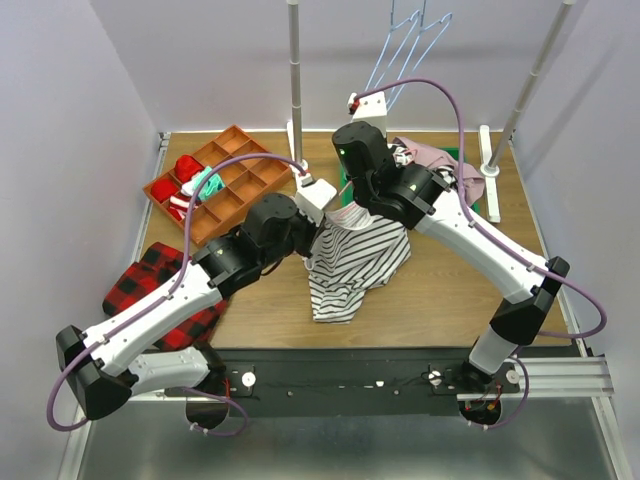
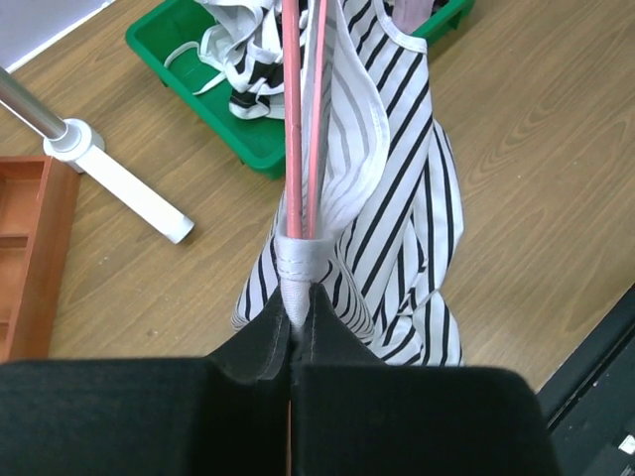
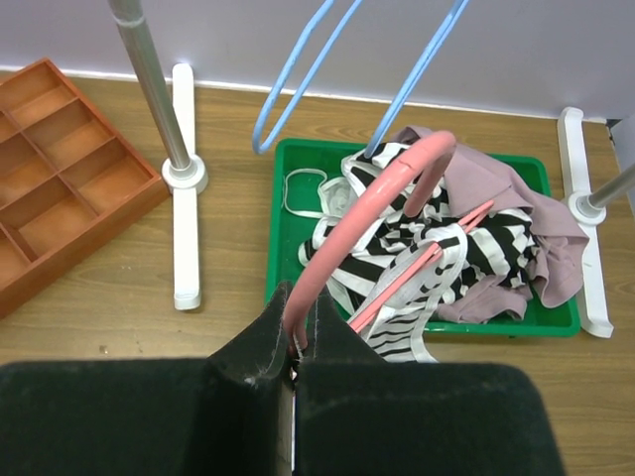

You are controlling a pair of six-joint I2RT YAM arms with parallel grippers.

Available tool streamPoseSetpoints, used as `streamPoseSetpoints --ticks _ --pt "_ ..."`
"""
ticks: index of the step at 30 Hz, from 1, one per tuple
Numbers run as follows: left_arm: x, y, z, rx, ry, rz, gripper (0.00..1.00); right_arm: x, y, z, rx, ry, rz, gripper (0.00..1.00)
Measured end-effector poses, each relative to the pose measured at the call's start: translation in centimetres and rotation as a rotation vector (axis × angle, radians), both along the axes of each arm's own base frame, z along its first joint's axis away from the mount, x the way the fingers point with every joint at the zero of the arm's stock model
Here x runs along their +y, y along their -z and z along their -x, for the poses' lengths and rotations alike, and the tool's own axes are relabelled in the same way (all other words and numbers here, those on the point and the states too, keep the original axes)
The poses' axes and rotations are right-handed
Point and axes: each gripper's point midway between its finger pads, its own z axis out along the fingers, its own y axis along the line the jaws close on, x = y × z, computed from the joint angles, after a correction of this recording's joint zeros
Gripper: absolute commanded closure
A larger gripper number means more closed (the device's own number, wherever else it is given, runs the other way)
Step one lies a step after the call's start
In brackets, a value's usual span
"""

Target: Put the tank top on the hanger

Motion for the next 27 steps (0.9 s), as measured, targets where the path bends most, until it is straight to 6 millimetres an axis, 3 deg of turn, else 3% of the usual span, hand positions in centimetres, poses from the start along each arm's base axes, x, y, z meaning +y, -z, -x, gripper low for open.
streamPoseSetpoints --ticks 3,6,12,16,21,27 --pt "0.1 0.1 0.2 0.000 -0.009 0.032 1.00 0.3 0.2 0.0 0.005 -0.013 -0.012 0.54" --pt "0.4 0.6 0.5 0.006 -0.014 0.044 1.00 0.5 0.7 0.4 0.016 -0.042 -0.022 0.38" --pt "0.8 1.1 1.0 0.022 -0.025 0.066 1.00 0.6 0.6 2.0 0.030 -0.129 -0.080 0.16" --pt "1.1 1.4 1.3 0.028 -0.030 0.079 1.00 1.1 -0.4 3.4 0.027 -0.216 -0.150 0.09" --pt "1.4 2.2 1.7 0.048 -0.038 0.088 1.00 1.2 -0.7 5.2 0.028 -0.299 -0.224 0.07" --pt "2.3 2.4 2.4 0.066 -0.059 0.101 1.00 -0.3 -1.1 7.1 0.006 -0.313 -0.300 0.07"
